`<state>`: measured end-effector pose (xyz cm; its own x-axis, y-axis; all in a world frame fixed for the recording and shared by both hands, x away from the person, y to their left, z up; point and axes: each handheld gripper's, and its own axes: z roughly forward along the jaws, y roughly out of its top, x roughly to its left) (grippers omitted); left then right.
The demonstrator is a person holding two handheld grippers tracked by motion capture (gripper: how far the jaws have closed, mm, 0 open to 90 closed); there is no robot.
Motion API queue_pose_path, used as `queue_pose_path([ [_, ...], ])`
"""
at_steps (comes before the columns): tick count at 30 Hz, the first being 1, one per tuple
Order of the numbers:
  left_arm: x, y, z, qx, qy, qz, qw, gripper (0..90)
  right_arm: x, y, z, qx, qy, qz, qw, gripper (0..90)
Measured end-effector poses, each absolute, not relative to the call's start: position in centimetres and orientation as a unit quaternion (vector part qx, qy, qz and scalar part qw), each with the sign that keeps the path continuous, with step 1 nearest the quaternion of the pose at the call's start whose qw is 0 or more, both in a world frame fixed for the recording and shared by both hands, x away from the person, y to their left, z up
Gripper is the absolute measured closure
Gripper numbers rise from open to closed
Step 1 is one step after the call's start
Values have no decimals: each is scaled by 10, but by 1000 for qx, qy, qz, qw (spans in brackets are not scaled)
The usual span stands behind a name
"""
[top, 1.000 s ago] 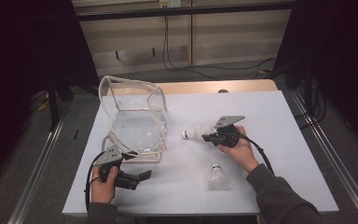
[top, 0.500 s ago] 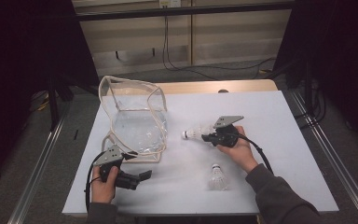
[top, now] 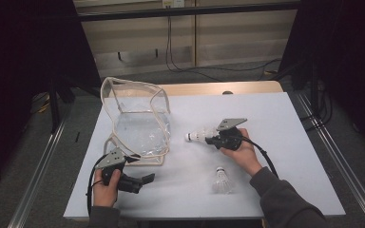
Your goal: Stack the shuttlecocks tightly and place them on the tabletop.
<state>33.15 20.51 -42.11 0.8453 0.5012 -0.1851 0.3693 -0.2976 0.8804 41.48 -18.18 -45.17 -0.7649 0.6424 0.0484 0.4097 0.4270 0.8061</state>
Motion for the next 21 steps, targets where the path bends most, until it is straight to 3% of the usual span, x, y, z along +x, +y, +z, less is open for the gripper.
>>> queue_pose_path([
  [21,331,206,-421,803,271,62,528,34,414,-192,-450,338,827,428,139,744],
])
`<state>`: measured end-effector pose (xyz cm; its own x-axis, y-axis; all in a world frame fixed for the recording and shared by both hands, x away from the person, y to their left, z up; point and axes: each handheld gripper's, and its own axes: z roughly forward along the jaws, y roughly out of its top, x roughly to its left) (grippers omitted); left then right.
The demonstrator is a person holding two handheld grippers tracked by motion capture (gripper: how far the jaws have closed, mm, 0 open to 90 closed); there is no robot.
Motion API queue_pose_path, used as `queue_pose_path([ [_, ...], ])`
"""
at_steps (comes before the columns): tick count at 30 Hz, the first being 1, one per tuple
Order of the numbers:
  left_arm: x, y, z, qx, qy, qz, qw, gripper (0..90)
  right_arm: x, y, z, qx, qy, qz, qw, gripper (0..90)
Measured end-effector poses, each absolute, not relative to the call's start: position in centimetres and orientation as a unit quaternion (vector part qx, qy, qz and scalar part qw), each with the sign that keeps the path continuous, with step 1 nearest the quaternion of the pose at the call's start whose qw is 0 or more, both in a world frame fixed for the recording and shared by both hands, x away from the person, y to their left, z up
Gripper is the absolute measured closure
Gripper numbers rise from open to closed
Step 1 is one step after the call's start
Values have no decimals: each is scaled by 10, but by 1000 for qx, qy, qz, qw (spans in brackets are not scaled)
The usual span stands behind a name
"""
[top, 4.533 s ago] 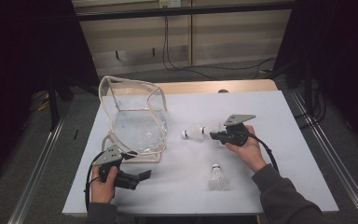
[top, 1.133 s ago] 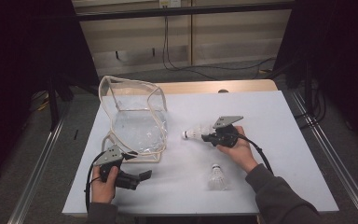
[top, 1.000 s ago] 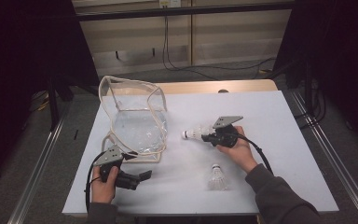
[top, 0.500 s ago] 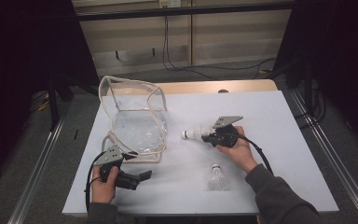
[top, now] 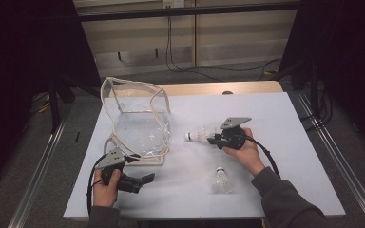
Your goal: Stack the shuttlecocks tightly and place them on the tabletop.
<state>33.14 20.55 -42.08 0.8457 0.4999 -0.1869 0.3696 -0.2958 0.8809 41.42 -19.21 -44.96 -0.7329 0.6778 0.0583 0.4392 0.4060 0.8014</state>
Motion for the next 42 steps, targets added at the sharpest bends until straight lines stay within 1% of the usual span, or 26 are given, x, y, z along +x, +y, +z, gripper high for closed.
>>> queue_pose_path([
  [8,331,206,-421,803,271,63,528,35,412,-197,-446,344,823,431,140,713],
  [23,331,206,-420,802,270,64,528,34,409,-204,-446,348,822,429,138,710],
  [26,331,206,-420,802,270,63,529,34,408,-203,-447,346,823,429,137,731],
  [31,331,206,-420,802,270,64,529,34,408,-202,-448,339,826,430,132,839],
  [33,331,206,-420,802,270,63,529,35,408,-201,-448,334,829,430,128,867],
  [37,331,206,-420,802,270,63,529,34,407,-201,-447,326,829,435,131,896],
  [42,331,205,-420,802,271,63,529,34,407,-201,-446,322,829,438,132,900],
])
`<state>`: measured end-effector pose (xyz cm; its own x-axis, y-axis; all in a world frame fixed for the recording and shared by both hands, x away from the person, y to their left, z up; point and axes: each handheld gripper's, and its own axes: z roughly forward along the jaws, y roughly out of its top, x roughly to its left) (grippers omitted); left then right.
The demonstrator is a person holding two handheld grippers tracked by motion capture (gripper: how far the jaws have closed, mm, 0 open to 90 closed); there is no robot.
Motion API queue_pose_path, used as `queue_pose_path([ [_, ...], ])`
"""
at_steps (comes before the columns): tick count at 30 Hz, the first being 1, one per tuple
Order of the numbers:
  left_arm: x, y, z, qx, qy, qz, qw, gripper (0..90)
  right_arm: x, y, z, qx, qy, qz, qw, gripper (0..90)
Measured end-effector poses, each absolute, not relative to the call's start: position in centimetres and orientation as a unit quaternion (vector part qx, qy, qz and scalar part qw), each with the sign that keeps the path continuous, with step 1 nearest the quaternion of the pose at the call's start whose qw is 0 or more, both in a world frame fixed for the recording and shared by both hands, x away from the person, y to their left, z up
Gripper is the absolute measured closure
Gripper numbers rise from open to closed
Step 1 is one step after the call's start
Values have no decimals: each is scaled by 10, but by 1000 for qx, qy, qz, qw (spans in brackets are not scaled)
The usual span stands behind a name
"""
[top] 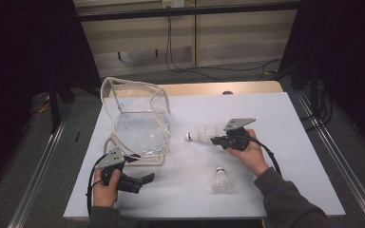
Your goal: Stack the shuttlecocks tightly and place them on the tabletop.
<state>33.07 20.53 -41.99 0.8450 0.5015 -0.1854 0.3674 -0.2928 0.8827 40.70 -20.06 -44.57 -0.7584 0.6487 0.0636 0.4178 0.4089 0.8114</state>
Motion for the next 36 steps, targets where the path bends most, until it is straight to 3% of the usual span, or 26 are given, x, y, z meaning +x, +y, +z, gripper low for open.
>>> queue_pose_path([
  [30,330,206,-419,800,272,65,531,34,410,-193,-446,301,831,449,130,900],
  [36,331,206,-419,801,270,66,530,33,410,-194,-448,311,829,448,124,850],
])
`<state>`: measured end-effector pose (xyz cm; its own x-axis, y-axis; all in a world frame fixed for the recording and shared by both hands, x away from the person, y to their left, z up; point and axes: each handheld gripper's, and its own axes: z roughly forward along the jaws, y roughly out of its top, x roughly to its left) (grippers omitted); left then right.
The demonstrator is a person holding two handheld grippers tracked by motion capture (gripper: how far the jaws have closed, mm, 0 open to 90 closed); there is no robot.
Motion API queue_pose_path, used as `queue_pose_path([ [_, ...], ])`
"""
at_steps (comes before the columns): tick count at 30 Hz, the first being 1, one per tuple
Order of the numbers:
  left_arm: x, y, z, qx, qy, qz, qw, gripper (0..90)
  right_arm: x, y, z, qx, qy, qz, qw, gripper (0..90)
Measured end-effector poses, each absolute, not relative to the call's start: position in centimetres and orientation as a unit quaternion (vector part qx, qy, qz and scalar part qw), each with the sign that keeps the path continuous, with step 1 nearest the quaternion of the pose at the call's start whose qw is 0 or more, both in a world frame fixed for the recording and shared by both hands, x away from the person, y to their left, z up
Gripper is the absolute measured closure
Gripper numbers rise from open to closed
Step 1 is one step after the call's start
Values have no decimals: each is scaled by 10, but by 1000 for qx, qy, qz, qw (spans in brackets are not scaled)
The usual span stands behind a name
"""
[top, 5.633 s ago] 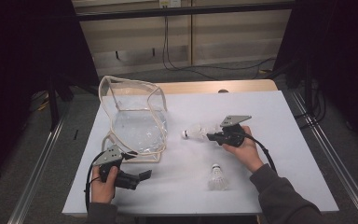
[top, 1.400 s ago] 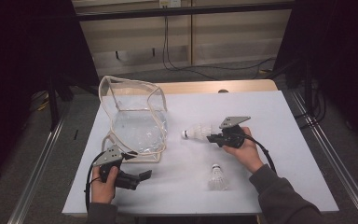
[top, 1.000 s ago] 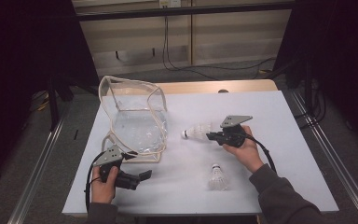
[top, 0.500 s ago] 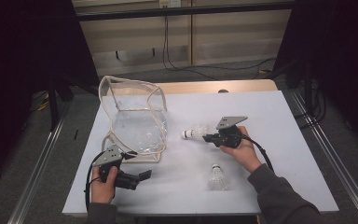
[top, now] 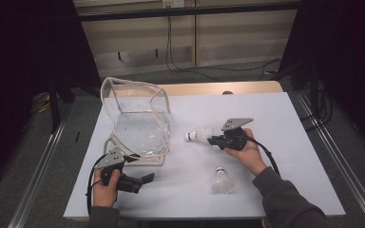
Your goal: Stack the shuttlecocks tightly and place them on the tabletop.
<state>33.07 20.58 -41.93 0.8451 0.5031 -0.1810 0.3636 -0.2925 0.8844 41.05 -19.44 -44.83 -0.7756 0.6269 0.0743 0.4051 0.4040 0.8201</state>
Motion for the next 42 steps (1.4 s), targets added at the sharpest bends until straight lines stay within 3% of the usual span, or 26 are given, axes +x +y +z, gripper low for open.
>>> queue_pose_path([
  [42,332,206,-419,798,272,65,534,33,396,-221,-438,361,796,468,125,552],
])
